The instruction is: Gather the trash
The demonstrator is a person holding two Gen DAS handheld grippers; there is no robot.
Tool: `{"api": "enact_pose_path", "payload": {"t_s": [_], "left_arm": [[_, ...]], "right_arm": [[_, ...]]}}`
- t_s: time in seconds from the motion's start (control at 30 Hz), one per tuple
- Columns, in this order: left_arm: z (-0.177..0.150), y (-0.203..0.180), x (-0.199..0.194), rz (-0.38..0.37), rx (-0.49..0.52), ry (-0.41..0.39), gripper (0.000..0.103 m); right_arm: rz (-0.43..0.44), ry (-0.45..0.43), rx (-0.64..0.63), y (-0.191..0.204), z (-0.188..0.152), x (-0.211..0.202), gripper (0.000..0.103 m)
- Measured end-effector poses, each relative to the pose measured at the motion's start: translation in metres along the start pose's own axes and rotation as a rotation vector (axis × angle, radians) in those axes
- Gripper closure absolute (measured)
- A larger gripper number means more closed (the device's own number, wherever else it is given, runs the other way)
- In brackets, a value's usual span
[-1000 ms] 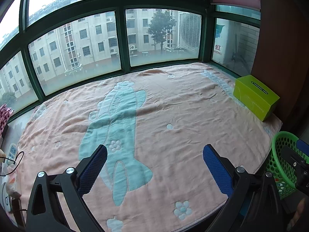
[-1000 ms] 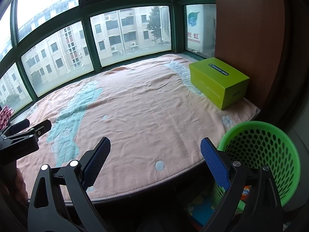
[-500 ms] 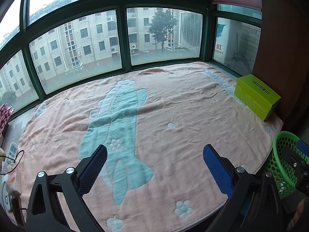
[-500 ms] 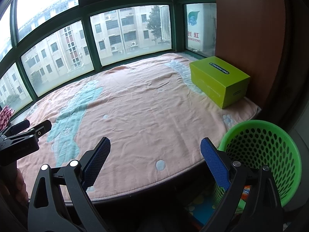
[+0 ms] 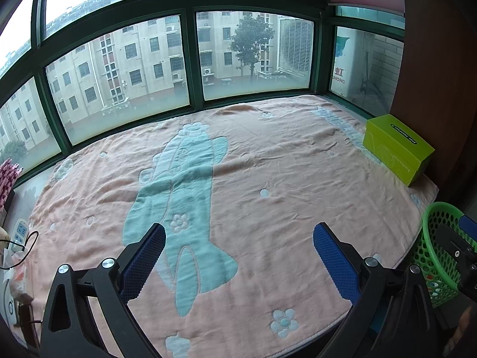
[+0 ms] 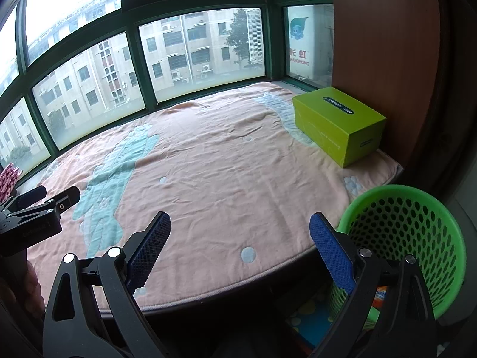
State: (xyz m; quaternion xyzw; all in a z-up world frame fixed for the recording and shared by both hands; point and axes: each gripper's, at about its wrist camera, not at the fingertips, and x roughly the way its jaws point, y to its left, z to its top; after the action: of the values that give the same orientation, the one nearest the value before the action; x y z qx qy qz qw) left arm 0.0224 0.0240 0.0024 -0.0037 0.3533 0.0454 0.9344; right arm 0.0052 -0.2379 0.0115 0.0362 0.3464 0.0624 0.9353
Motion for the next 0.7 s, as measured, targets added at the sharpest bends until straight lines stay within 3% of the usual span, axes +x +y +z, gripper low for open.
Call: {"api": "enact_pose_path", "payload": {"t_s": [0.7], "left_arm": [[-0.0033, 0.0041, -0.0016, 0.006, -0.002, -0.002, 0.007]], "right_arm": [[0.009, 0.004, -0.006, 0.0047, -0.002, 0.0035, 0.01]]}}
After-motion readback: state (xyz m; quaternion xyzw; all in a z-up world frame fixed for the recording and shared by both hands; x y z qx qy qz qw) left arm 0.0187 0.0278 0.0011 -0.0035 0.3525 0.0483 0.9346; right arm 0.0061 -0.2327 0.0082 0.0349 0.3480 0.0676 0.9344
